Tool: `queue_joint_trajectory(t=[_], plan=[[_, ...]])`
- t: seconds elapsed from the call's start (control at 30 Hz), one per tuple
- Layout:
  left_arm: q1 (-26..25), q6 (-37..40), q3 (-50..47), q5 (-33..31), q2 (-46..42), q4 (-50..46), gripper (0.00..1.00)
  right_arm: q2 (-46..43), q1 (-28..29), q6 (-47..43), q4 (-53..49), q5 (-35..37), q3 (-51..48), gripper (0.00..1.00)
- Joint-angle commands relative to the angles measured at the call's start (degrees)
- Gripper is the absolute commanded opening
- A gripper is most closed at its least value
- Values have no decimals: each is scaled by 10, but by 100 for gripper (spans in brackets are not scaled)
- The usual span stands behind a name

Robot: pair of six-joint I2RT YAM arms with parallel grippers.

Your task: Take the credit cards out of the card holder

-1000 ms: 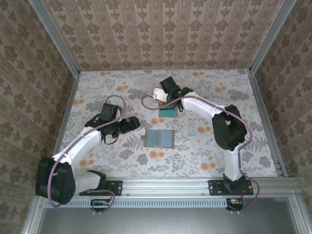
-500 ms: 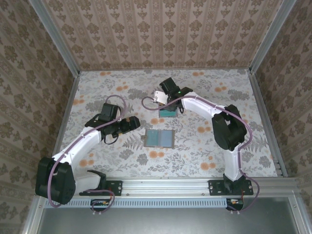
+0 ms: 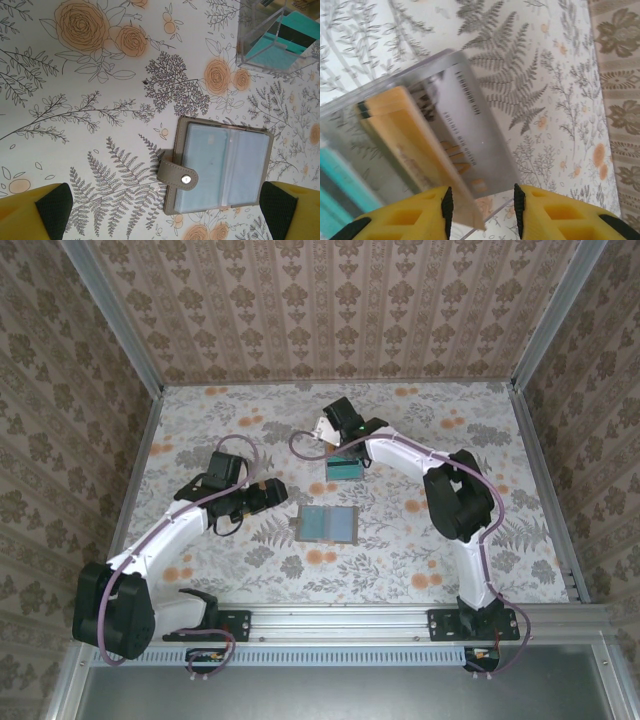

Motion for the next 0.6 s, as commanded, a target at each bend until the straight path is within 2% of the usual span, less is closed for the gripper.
queue_joint_trajectory(t=[0.0, 0.3, 0.4, 0.57], plan=[[6, -4, 5, 12, 2, 0, 100, 12, -5, 32, 8, 30, 23, 40], [4, -7, -1, 22, -7, 5, 100, -59, -4, 74, 32, 29, -42, 43], [-1, -9, -2, 32, -8, 14, 96, -105, -4, 132, 16, 6, -73, 43], [-33, -20, -4, 35, -5, 35, 90, -199, -3, 285, -22, -60, -146, 44]])
